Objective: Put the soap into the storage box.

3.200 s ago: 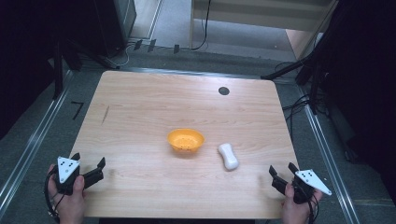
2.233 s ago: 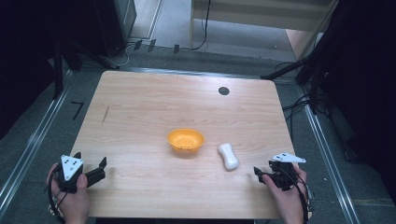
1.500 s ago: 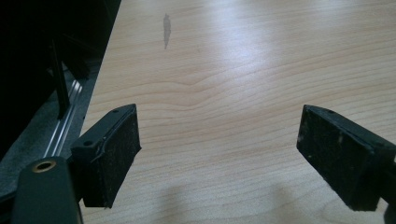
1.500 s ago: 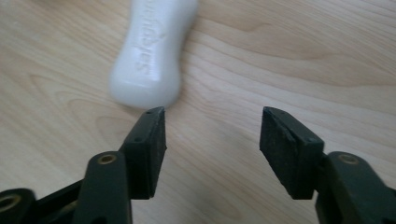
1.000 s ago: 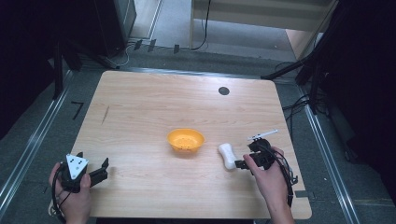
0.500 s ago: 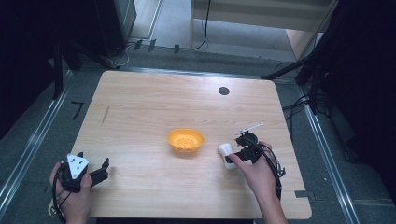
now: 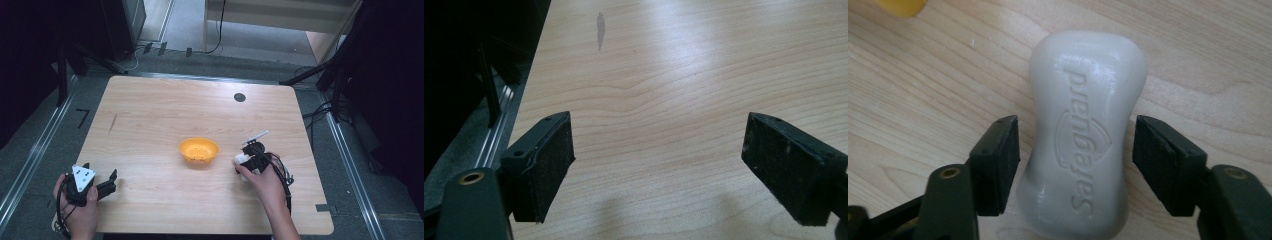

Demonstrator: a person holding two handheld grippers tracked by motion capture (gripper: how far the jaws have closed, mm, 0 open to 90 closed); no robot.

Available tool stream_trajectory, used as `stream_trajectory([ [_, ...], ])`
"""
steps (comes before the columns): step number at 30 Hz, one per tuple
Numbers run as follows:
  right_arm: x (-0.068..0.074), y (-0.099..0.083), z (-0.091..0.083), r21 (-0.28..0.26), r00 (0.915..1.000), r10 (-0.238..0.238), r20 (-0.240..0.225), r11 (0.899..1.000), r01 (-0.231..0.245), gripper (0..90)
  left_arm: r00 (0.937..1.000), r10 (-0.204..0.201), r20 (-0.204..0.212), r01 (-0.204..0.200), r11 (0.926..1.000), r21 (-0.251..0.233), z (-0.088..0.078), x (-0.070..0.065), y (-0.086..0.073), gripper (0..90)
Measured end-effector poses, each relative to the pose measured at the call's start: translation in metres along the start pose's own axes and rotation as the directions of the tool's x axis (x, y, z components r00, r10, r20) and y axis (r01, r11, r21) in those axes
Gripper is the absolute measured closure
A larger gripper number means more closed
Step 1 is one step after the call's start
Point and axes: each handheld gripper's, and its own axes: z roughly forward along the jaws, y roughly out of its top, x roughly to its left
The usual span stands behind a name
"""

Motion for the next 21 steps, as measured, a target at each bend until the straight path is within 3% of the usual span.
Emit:
stream_trajectory([
  [9,0.0046,-0.0018,0.0060,0.006,0.9981,-0.041,0.046,0.999,0.041,45.2,1.0000,0.005,0.001,-0.005,1.0000,0.004,0.0002,-0.0005,0.0002,14.0],
  [10,0.0078,-0.0027,0.0065,0.007,0.9955,-0.063,0.070,0.998,0.063,46.7,1.0000,0.006,0.000,-0.006,1.0000,0.007,0.0001,-0.0007,0.0002,14.0],
  [14,0.0069,-0.0025,0.0062,0.012,0.9955,-0.062,0.071,0.998,0.062,47.3,1.0000,0.008,-0.001,-0.008,0.9999,0.006,0.0001,-0.0009,0.0002,14.1],
  [21,0.0053,-0.0024,0.0058,0.018,0.9929,-0.104,0.058,0.995,0.103,47.5,1.0000,0.009,0.000,-0.009,1.0000,0.003,0.0004,-0.0010,0.0001,14.1],
])
